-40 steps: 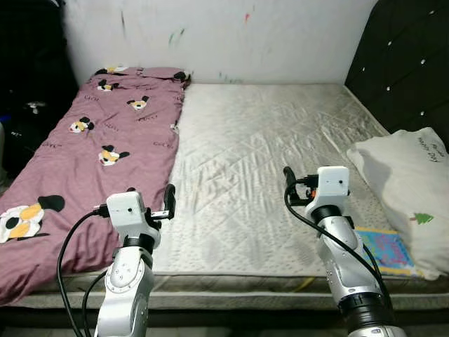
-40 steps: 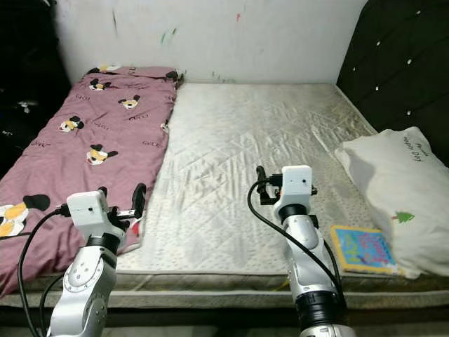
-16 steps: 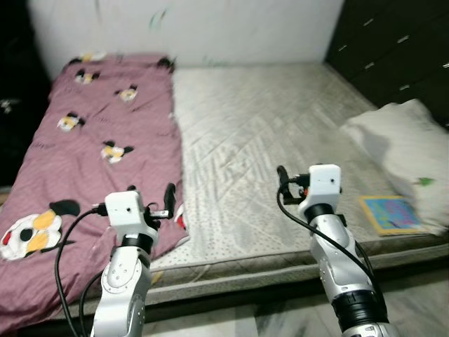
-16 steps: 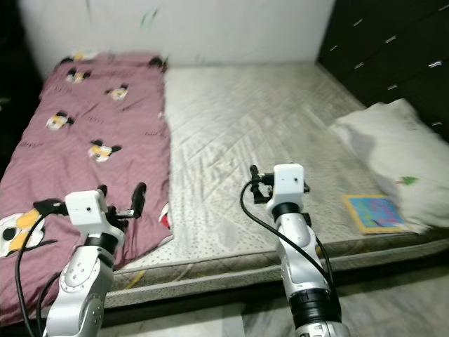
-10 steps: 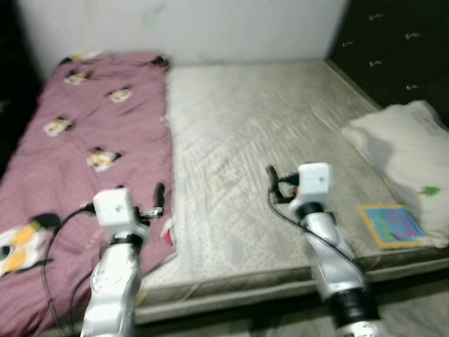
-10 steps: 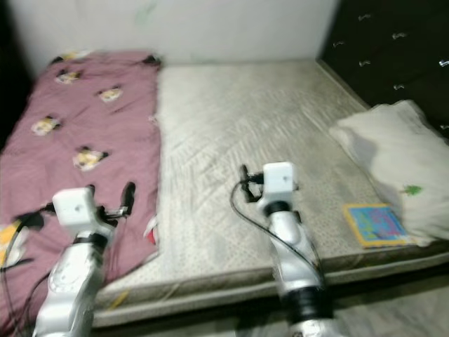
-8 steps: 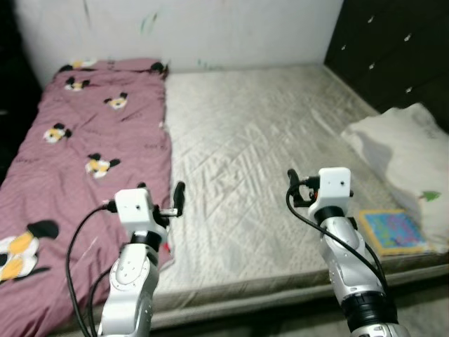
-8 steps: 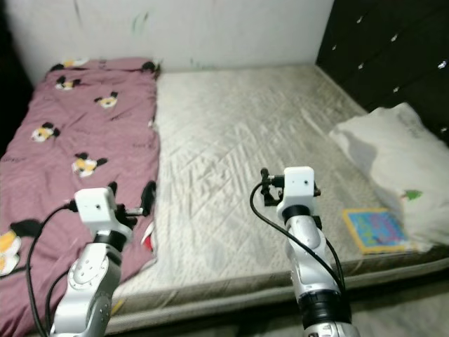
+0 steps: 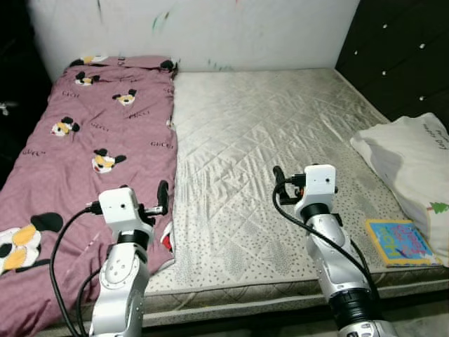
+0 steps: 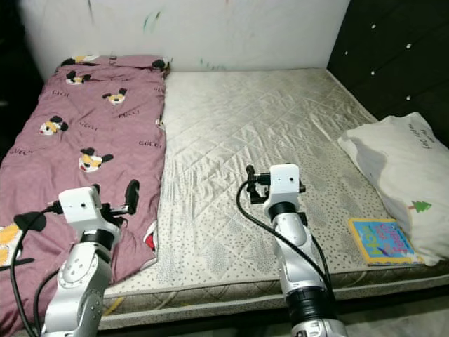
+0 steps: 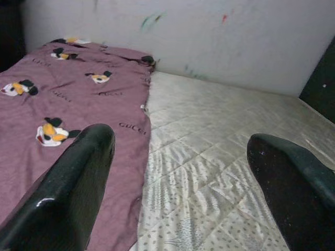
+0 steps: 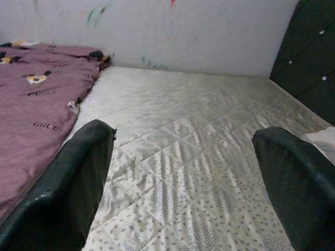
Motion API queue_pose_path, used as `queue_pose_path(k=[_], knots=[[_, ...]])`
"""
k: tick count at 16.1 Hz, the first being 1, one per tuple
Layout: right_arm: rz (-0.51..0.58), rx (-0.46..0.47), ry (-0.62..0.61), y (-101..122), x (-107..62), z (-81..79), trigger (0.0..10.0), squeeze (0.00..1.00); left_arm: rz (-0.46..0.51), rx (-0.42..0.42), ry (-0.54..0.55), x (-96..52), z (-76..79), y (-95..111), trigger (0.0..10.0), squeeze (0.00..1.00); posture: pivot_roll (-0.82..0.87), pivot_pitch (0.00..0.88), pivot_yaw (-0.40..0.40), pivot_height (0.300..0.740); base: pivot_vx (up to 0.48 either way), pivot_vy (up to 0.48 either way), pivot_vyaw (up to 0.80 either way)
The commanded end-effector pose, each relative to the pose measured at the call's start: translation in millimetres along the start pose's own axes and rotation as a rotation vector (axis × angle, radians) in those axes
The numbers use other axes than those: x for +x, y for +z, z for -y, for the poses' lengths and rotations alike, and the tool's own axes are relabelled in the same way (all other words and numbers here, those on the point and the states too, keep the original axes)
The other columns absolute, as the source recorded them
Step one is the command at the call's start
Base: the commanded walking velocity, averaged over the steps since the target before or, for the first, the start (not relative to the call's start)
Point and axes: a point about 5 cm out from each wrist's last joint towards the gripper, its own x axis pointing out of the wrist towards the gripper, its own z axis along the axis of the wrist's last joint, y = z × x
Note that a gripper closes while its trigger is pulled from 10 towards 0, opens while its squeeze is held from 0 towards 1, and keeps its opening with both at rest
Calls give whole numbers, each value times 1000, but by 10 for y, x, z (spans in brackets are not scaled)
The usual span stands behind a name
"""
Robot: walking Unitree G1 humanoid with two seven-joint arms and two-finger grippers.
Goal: Clean up the room
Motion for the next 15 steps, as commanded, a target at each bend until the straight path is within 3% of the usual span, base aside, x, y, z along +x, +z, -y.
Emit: queue_pose_path(k=[1,14,15], knots=[[-2,1,-9,-2,-2,19,10000,0,-19,4,9,14,3,-18,10000,0,36,27,-14,740,0,480,-800],[0,-36,18,-11,-12,-26,10000,0,-20,-19,-15,11,48,-19,10000,0,38,19,-15,740,0,480,-35],[4,-52,25,-5,-9,-41,10000,0,-18,-16,-15,11,45,-17,10000,0,38,19,-15,740,0,480,800]])
